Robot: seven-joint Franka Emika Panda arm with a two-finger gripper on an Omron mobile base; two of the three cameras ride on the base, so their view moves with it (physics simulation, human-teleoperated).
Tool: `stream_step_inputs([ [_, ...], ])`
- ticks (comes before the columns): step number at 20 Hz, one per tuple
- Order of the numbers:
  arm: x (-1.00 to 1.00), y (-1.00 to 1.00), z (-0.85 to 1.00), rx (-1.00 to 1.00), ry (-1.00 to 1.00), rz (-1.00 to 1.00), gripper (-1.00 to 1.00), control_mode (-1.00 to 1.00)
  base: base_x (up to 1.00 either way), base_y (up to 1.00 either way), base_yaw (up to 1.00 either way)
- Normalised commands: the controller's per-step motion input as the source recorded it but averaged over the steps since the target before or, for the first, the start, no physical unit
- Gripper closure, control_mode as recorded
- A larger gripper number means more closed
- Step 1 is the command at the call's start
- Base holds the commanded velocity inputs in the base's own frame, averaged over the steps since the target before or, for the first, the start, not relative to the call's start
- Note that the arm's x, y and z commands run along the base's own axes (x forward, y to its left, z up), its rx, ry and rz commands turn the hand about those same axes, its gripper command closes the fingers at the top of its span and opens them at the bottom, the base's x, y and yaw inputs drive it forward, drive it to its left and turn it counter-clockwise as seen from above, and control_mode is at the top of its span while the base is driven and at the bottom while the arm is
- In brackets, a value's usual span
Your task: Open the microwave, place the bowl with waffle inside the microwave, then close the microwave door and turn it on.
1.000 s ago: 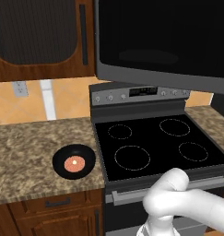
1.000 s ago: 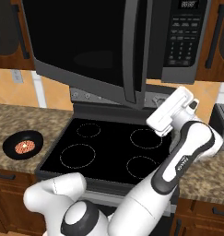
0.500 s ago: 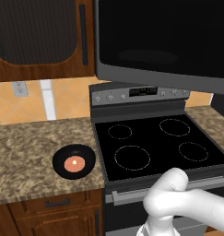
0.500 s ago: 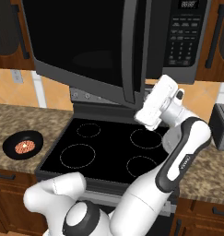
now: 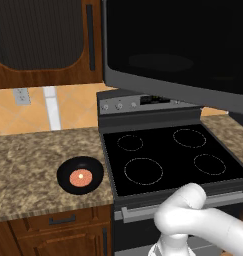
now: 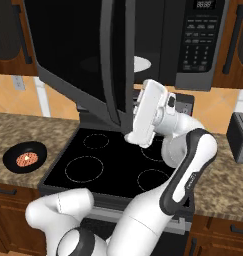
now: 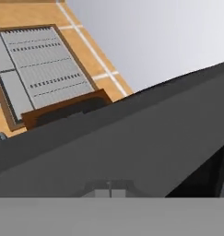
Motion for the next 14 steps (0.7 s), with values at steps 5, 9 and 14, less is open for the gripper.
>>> stream_step_inputs([
  [5, -1.0, 0.88, 0.49, -0.01, -0.29, 0.13, 1.0, -1.0, 0.0, 0.0, 0.0],
  [9, -1.0, 1.0, 0.46, -0.08, -0.31, 0.04, 1.0, -1.0, 0.0, 0.0, 0.0],
  [14, -1.0, 1.0, 0.31, -0.14, -0.33, 0.0, 1.0, -1.0, 0.0, 0.0, 0.0],
])
